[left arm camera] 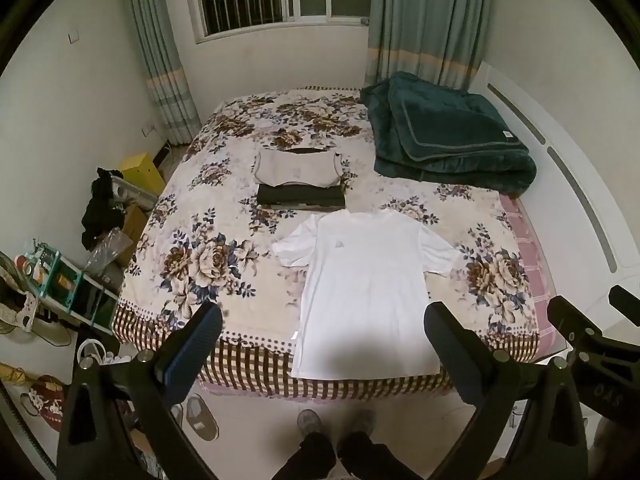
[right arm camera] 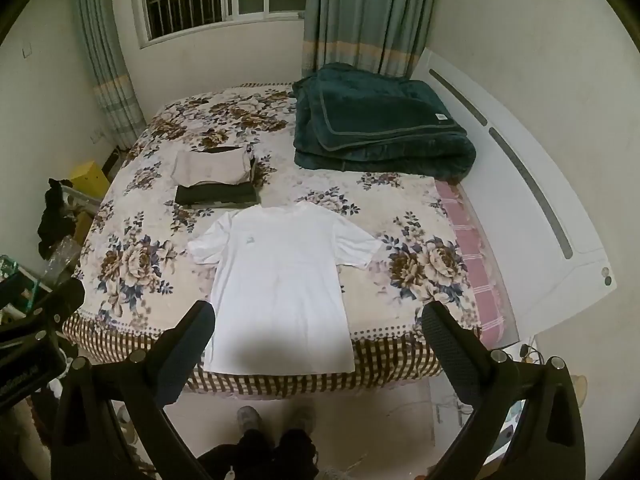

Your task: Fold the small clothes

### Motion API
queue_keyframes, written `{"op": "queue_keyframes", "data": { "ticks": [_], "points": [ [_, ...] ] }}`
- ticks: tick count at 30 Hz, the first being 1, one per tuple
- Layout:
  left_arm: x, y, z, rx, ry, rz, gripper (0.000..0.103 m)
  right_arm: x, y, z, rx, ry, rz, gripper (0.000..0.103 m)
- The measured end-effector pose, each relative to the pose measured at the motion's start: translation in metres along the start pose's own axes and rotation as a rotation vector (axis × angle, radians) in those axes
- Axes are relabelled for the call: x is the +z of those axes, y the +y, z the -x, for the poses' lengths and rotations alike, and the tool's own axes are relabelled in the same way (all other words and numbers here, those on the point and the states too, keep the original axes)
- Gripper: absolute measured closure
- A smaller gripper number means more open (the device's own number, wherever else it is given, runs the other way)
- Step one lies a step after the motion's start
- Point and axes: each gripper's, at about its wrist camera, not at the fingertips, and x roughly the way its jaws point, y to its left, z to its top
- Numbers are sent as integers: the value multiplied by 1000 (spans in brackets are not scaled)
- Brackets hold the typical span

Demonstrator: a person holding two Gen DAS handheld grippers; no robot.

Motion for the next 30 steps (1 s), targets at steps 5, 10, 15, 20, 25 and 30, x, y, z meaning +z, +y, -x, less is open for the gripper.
{"op": "queue_keyframes", "data": {
  "ticks": [5, 10, 15, 20, 25, 30],
  "points": [
    [1, -2, 1, -1, -7, -1, 0, 8, 11, 5, 3, 1, -1, 0],
    [3, -2, 1, -4, -7, 1, 0, 11, 10, 12, 6, 0, 0, 0],
    [2, -1, 2, -4, -9, 1, 0, 7, 4, 9, 7, -1, -1, 0],
    [4, 1, 2, -7, -10, 2, 0, 15, 17, 18, 11, -6, -5, 0],
    [5, 1, 3, -10, -13, 4, 0, 18, 20, 22, 16, -9, -7, 0],
    [13, -1, 4, -13, -14, 5, 0, 14, 13, 19, 16, -11, -8, 0]
  ]
}}
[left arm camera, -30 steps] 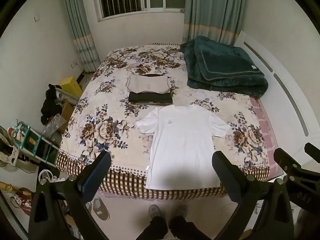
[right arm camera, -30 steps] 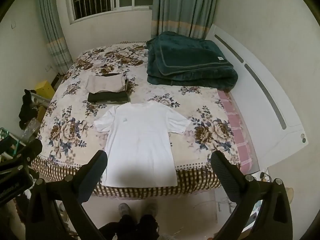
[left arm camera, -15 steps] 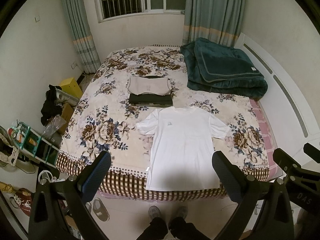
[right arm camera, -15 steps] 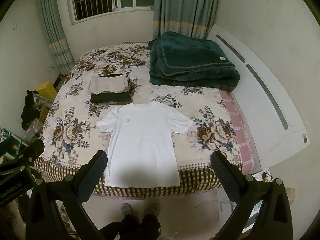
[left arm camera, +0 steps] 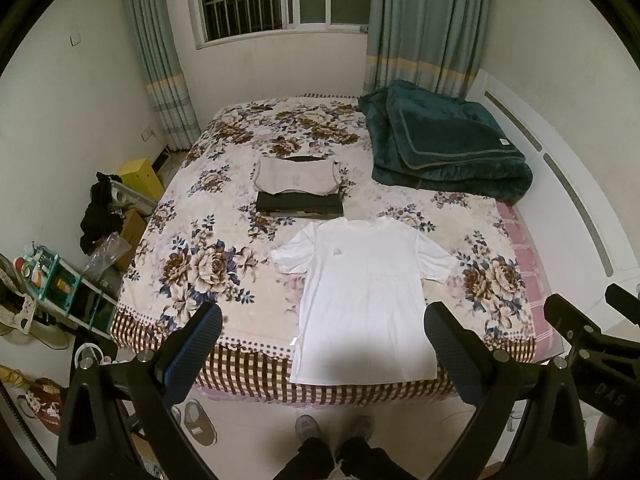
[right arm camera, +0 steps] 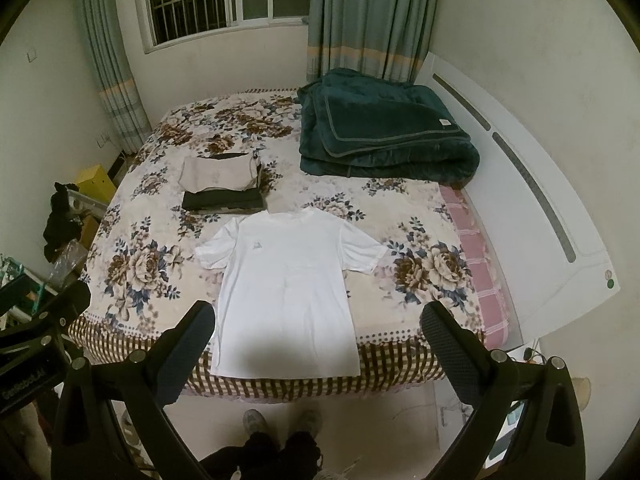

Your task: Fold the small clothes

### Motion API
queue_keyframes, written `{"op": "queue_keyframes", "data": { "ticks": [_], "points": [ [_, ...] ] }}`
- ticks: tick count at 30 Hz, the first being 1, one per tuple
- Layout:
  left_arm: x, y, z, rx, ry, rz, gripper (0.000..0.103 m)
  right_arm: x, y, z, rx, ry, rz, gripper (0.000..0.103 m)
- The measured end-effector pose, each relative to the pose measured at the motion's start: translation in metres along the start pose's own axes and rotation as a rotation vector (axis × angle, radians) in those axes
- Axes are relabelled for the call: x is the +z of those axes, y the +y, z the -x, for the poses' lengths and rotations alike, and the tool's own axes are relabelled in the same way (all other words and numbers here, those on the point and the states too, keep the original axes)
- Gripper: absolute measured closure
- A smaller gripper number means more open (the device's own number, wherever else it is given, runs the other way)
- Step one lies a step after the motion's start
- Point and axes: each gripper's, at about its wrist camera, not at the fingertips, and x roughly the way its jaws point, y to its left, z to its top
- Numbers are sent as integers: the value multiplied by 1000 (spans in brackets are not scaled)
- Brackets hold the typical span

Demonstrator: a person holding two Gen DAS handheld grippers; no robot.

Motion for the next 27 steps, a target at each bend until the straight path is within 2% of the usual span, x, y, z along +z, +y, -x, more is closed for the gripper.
{"op": "queue_keyframes", "data": {
  "ticks": [7, 13, 22, 27],
  "points": [
    [0, 0, 1, 2, -3, 2, 0, 5, 1, 5, 2, -5, 5, 0],
    [19, -6, 4, 4, -10, 7, 0, 8, -2, 8, 3, -9, 2, 0],
    [16, -4, 4, 0, -11, 6, 0, 18, -1, 13, 2, -14, 2, 0],
    [12, -3, 5, 2, -14, 5, 0, 12, -2, 12, 2, -16, 4, 0]
  ]
}}
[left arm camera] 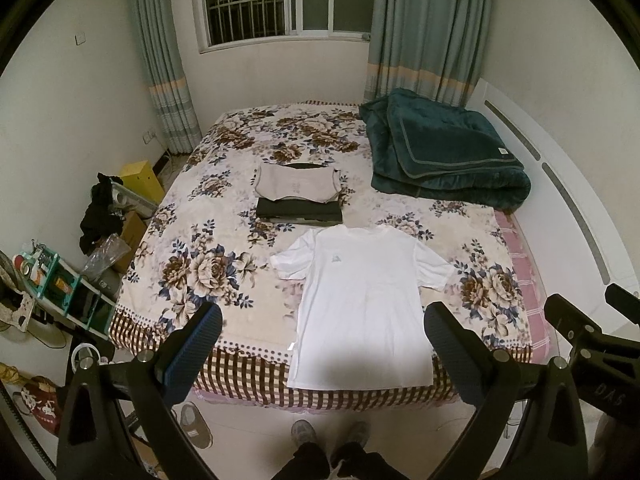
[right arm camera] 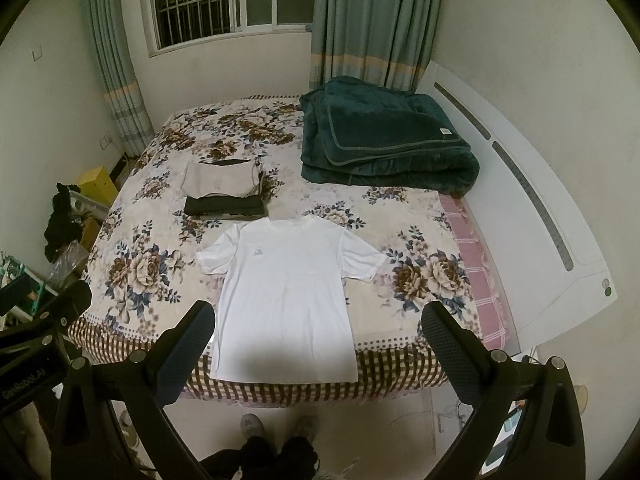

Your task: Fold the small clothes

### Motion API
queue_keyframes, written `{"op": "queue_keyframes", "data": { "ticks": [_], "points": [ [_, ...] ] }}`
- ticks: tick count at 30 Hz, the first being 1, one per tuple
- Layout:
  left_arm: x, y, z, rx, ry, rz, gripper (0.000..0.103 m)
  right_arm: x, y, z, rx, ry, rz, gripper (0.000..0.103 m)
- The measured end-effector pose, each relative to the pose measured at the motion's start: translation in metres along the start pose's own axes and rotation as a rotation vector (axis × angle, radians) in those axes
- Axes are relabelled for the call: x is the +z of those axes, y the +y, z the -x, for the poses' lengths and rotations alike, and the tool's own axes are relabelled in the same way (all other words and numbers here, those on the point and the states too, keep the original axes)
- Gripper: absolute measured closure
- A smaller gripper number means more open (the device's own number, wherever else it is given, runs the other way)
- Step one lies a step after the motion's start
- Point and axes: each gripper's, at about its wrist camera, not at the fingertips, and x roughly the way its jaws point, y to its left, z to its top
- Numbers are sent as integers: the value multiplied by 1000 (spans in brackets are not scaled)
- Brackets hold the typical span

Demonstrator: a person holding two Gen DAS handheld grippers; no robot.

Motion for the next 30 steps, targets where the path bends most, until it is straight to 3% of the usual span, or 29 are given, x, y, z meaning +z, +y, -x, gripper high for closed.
{"op": "queue_keyframes", "data": {
  "ticks": [5, 21, 25, 30],
  "points": [
    [0, 0, 0, -4, -1, 3, 0, 16, -7, 5, 2, -3, -1, 0],
    [10, -10, -7, -6, 4, 7, 0, 9, -9, 4, 5, 1, -11, 0],
    [22, -12, -34, 28, -43, 7, 0, 7, -28, -27, 22, 18, -99, 0],
    [18, -10, -107, 137, -126, -35, 0, -12, -77, -135, -32, 136, -262, 0]
  ]
}}
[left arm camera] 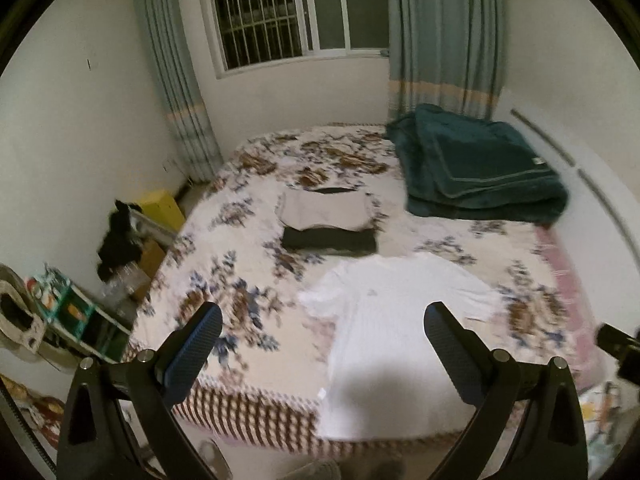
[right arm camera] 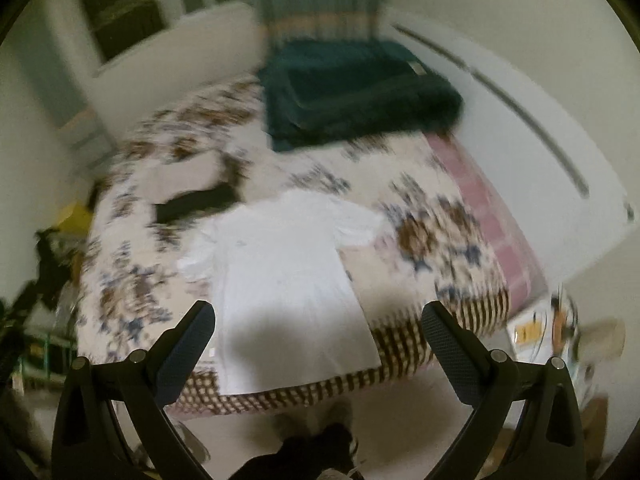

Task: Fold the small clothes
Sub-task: 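Lower both tools to the T-shirt and grasp its sleeve edges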

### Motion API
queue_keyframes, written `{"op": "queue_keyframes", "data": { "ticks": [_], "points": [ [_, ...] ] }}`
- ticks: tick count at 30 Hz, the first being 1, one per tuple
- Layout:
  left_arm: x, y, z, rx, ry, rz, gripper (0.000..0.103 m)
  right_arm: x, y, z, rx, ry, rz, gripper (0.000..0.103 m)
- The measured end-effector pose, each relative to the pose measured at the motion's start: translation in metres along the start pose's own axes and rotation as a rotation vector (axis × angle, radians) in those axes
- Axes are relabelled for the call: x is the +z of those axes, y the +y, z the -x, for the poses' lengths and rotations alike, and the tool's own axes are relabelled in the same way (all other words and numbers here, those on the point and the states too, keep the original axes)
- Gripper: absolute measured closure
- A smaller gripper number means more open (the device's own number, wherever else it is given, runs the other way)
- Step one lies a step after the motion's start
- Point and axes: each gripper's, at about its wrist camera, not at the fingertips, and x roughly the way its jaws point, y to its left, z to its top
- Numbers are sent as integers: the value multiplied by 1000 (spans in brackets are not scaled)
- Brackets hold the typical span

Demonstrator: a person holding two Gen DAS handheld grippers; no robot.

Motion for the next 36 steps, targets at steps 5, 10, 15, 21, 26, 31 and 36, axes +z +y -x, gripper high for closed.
{"op": "queue_keyframes", "data": {
  "ticks": [5, 10, 15, 21, 26, 31, 36],
  "points": [
    [-8, -35, -119, 56, 88, -11, 0, 7, -69, -151, -45, 146, -188, 0],
    [-45, -47, -222, 115, 220, 42, 0, 12, -142, -320, 67, 278, -433, 0],
    [-93, -60, -333, 202, 363, 106, 0, 7, -185, -500, 225, 385, -725, 11],
    [-150, -55, -429, 249, 523, 189, 0, -3, -185, -665, 382, 411, -1009, 17],
    [-176, -48, -474, 242, 571, 245, 0, 12, -166, -724, 450, 292, -1097, 40],
    [-191, -33, -497, 212, 608, 317, 0, 67, -120, -712, 291, 202, -860, 97],
    [-186, -9, -494, 218, 563, 330, 0, 134, -1, -679, 110, 122, -274, 98]
  ]
}}
